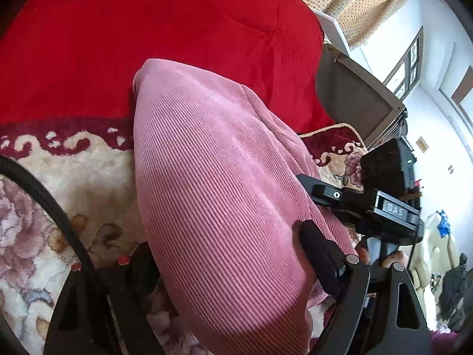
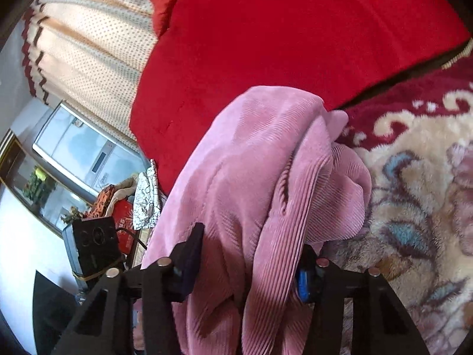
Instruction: Fold large clothes
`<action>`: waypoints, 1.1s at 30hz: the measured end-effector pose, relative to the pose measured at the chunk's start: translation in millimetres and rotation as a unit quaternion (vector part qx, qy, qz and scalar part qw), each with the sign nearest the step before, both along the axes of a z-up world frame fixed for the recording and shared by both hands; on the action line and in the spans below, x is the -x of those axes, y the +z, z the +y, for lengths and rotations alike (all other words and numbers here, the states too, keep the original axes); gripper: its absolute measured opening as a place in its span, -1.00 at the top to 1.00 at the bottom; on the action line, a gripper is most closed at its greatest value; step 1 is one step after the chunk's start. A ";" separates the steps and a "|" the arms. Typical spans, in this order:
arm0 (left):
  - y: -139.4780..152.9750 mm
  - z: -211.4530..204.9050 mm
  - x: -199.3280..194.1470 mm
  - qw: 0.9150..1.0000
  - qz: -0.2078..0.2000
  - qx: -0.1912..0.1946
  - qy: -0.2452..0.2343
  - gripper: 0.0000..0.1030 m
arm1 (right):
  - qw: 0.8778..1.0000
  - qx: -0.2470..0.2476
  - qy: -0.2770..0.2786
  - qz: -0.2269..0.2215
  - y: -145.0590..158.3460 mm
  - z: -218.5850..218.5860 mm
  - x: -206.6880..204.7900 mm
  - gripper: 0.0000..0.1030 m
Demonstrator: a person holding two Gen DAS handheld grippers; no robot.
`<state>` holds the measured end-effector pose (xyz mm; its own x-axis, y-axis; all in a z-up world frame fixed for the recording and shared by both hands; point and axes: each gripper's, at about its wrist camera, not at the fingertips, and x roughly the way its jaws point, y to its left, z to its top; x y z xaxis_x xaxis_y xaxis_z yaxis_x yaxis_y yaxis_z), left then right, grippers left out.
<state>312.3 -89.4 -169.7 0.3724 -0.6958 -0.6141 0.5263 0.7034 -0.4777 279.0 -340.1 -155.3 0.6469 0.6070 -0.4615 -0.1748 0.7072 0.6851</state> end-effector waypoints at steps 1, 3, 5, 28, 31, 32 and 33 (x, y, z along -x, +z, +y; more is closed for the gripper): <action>2.8 -1.6 3.5 1.000 -0.005 -0.007 0.002 -0.68 | 1.000 0.005 0.002 -0.003 3.5 2.6 2.4 -0.03; 9.1 -4.7 11.9 1.000 -0.020 -0.023 0.005 -0.68 | 1.000 0.009 0.008 -0.004 6.0 5.9 5.8 -0.02; 15.5 -6.3 21.3 0.999 -0.035 -0.037 0.007 -0.68 | 1.000 0.009 0.014 -0.005 8.6 11.3 10.0 -0.01; -5.3 28.0 87.4 0.987 -0.011 -0.161 0.020 -0.74 | 0.998 0.010 0.056 0.032 -9.5 54.4 77.6 0.04; -22.8 43.0 75.8 0.990 0.029 -0.138 0.031 -0.88 | 0.997 0.020 0.044 0.051 -17.9 60.1 76.1 -0.05; -22.7 46.9 73.9 0.990 0.033 -0.131 0.028 -0.88 | 0.998 0.026 0.042 0.050 -15.0 62.0 76.8 -0.07; -22.9 49.0 73.2 0.991 0.033 -0.130 0.026 -0.89 | 0.997 0.035 0.038 0.050 -10.8 64.2 77.7 -0.16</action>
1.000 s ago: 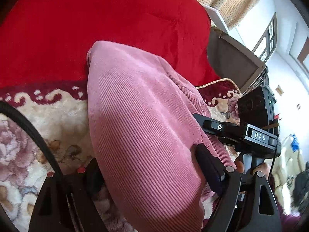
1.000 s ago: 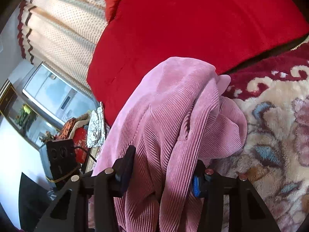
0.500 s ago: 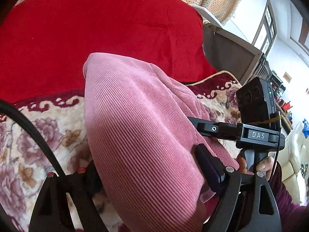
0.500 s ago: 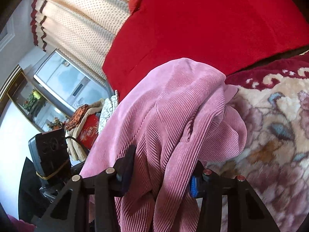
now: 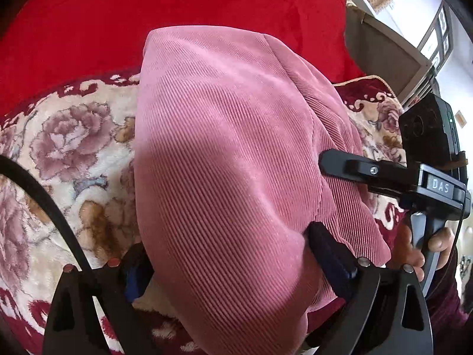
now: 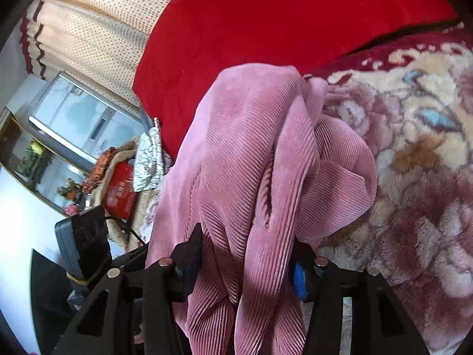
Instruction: Fold large clothes
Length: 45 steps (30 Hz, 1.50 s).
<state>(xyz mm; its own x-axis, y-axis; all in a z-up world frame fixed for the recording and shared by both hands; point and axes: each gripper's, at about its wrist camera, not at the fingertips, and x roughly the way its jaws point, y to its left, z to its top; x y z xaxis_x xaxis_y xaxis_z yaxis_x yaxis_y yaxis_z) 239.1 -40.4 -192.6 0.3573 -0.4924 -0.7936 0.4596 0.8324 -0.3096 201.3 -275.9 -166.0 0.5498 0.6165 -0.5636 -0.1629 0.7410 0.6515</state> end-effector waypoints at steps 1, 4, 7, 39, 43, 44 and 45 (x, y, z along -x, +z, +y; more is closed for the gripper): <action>-1.4 0.3 -0.1 1.000 -0.002 0.000 -0.001 -0.90 | 1.000 0.010 -0.005 0.004 4.6 1.0 0.8 -0.19; -4.4 1.7 -2.6 1.000 -0.002 0.001 0.000 -0.98 | 0.999 0.036 -0.018 0.008 17.3 2.4 2.3 -0.19; -6.9 4.2 -5.9 1.000 0.005 0.006 -0.003 -1.00 | 0.995 0.090 -0.050 -0.015 41.2 -2.8 7.8 -0.19; 29.1 43.1 11.4 0.998 -0.014 0.061 0.017 -1.00 | 0.992 0.107 -0.017 -0.066 77.9 29.7 10.9 0.41; 45.9 75.0 7.6 0.991 -0.049 0.105 0.060 -1.00 | 0.991 0.109 0.002 -0.078 81.7 44.8 37.1 0.41; 43.8 82.2 3.3 0.990 -0.050 0.103 0.083 -1.00 | 0.991 0.111 0.008 -0.078 81.3 48.7 42.0 0.41; 41.3 83.8 1.4 0.990 -0.047 0.094 0.098 -1.00 | 0.990 0.116 0.014 -0.079 80.0 53.4 47.2 0.41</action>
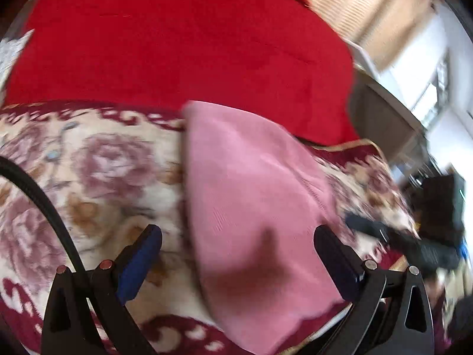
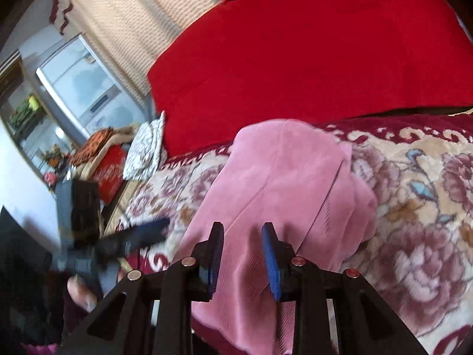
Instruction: Fold large clothes
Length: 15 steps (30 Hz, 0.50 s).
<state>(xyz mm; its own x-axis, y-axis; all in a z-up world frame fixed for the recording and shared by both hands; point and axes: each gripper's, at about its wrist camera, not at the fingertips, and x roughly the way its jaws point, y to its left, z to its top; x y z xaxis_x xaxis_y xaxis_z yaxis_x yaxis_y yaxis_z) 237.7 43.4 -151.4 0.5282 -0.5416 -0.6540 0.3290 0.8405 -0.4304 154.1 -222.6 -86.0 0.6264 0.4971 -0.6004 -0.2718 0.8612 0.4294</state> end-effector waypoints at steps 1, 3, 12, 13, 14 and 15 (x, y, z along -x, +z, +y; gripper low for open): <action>-6.4 0.8 -5.2 1.000 0.010 -0.015 0.013 -1.00 | 1.000 0.012 0.007 0.003 -3.5 6.5 5.3 0.41; -23.1 -7.4 -13.1 0.997 0.035 -0.063 0.023 -1.00 | 0.999 0.040 0.007 0.019 -16.3 15.4 5.5 0.42; -25.1 -19.7 -1.5 0.993 0.017 -0.117 0.021 -1.00 | 0.997 0.040 -0.023 0.056 -64.7 10.4 13.2 0.43; -21.2 -20.1 2.0 0.992 0.007 -0.124 0.022 -1.00 | 0.997 0.040 -0.023 0.060 -64.2 10.5 14.1 0.43; -18.5 -21.2 5.5 0.991 -0.004 -0.132 0.024 -1.00 | 0.997 0.042 -0.021 0.062 -65.3 10.5 14.9 0.43; -12.1 -21.9 10.0 0.990 -0.019 -0.139 0.027 -1.00 | 0.997 0.042 -0.021 0.063 -66.8 9.8 17.7 0.43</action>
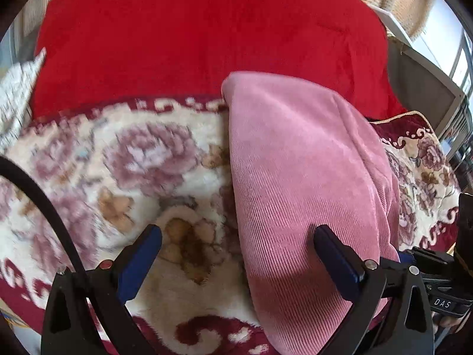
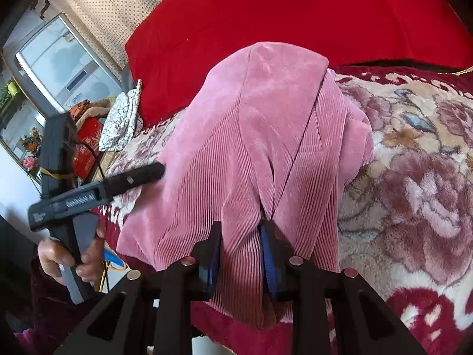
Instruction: Fold large clothes
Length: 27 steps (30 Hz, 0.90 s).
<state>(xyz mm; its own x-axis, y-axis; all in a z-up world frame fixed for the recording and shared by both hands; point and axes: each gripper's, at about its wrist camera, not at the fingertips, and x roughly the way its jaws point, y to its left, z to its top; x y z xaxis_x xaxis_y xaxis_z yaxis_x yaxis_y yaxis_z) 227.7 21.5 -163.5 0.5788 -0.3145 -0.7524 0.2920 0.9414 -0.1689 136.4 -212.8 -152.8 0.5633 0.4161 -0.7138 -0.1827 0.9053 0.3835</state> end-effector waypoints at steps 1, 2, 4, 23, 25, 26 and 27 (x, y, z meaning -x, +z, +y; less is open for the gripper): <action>9.5 -0.7 9.3 1.000 -0.014 -0.001 -0.001 -1.00 | 1.000 -0.003 -0.003 0.000 -0.6 -0.9 3.5 0.43; 14.6 -0.3 13.6 1.000 -0.023 0.002 -0.005 -1.00 | 1.000 -0.004 -0.004 0.000 -1.4 -1.3 7.3 0.43; 17.9 -2.7 19.9 1.000 -0.026 -0.003 -0.014 -1.00 | 1.000 0.007 -0.005 -0.010 0.3 1.5 18.6 0.43; 17.0 -12.7 19.7 0.998 -0.044 -0.037 0.006 -1.00 | 0.997 0.036 -0.016 -0.061 43.4 0.3 5.9 0.43; 11.9 -17.6 13.3 0.998 -0.037 -0.051 0.011 -1.00 | 0.996 0.042 -0.036 -0.074 52.6 -4.2 -10.1 0.43; 7.5 -20.5 9.8 0.998 -0.033 -0.058 0.010 -1.00 | 0.995 0.044 -0.043 -0.074 53.4 -5.9 -17.2 0.43; 1.9 -23.8 6.3 0.997 -0.027 -0.065 0.008 -1.00 | 0.995 0.045 -0.055 -0.072 51.1 -9.6 -29.6 0.43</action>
<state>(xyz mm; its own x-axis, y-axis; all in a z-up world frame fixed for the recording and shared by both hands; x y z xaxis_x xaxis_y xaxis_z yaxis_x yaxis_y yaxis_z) 221.5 -2.3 -161.6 0.6242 -0.2071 -0.7533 0.2829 0.9587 -0.0291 166.0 -222.4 -101.7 0.7008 0.2845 -0.6542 -0.1279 0.9523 0.2771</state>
